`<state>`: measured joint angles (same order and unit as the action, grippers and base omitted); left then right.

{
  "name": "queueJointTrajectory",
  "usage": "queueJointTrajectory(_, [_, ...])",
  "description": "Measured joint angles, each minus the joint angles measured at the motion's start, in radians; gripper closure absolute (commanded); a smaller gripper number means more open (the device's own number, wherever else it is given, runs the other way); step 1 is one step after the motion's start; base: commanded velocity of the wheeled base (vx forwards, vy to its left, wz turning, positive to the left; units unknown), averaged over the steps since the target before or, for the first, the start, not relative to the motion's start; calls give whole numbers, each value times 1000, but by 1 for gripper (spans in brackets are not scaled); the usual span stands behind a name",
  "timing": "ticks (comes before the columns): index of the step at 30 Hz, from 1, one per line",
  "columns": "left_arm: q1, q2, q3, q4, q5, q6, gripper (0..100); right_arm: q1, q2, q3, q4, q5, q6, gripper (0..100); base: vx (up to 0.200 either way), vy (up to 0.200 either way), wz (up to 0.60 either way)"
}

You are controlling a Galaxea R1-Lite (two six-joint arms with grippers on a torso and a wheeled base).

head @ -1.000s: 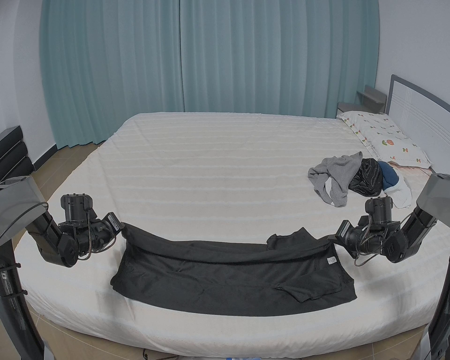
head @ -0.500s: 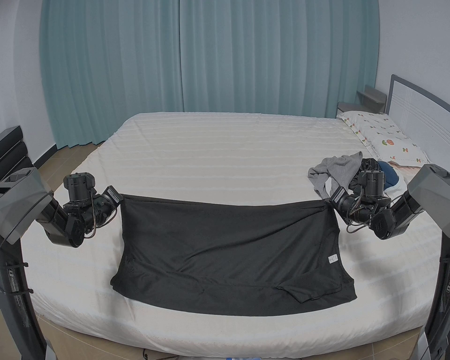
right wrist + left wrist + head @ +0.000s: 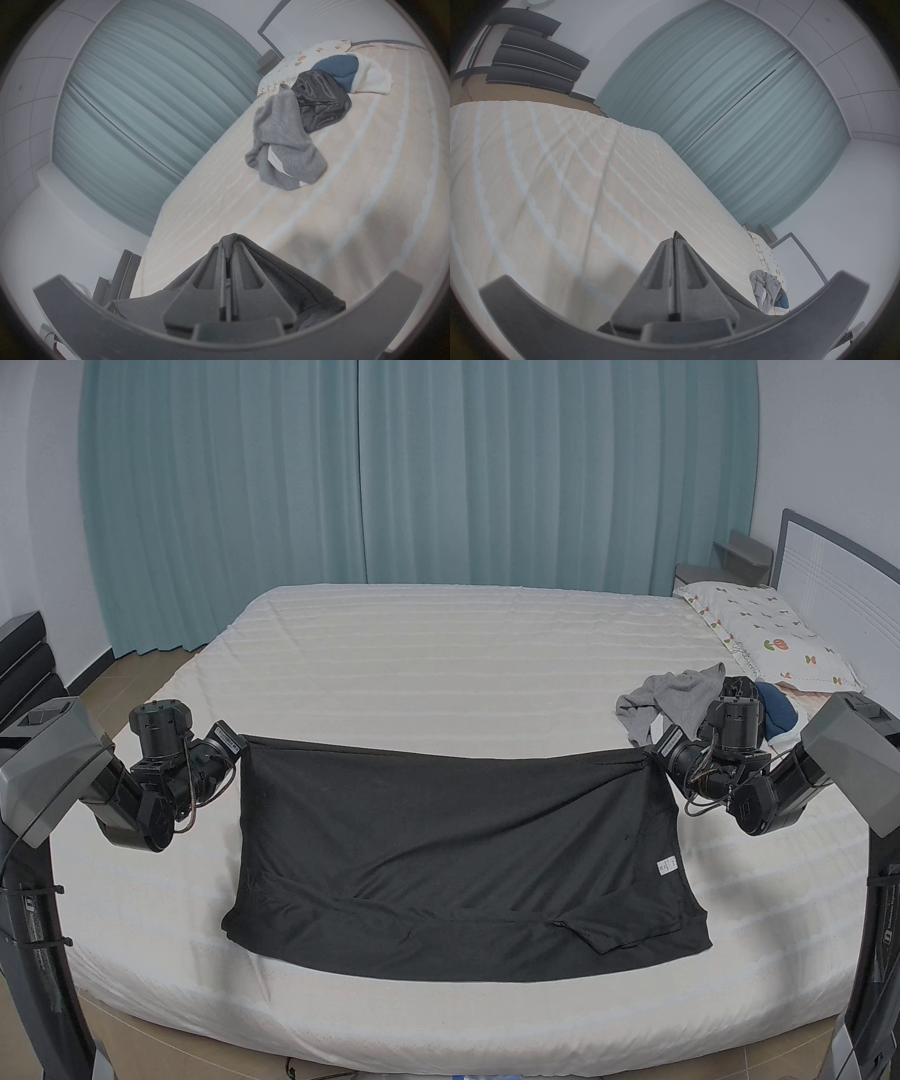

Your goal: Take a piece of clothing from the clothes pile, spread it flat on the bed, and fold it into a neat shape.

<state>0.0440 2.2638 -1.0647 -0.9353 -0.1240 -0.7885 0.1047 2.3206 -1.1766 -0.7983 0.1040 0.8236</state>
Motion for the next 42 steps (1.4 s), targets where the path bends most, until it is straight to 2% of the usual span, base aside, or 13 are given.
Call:
queueJointTrajectory(7, [6, 4, 3, -4, 0, -6, 100, -3, 12, 3, -39, -1, -3, 100, 0, 0, 0])
queueJointTrajectory(18, [24, 3, 4, -77, -1, -99, 100, -2, 47, 11, -35, 4, -10, 100, 0, 0, 0])
queueJointTrajectory(25, [38, -3, 22, -83, -4, -101, 100, -1, 50, 14, -85, 11, -10, 100, 0, 0, 0])
queueJointTrajectory(42, [31, 52, 29, -84, -15, -94, 100, 2, 65, 20, -89, 13, -30, 100, 0, 0, 0])
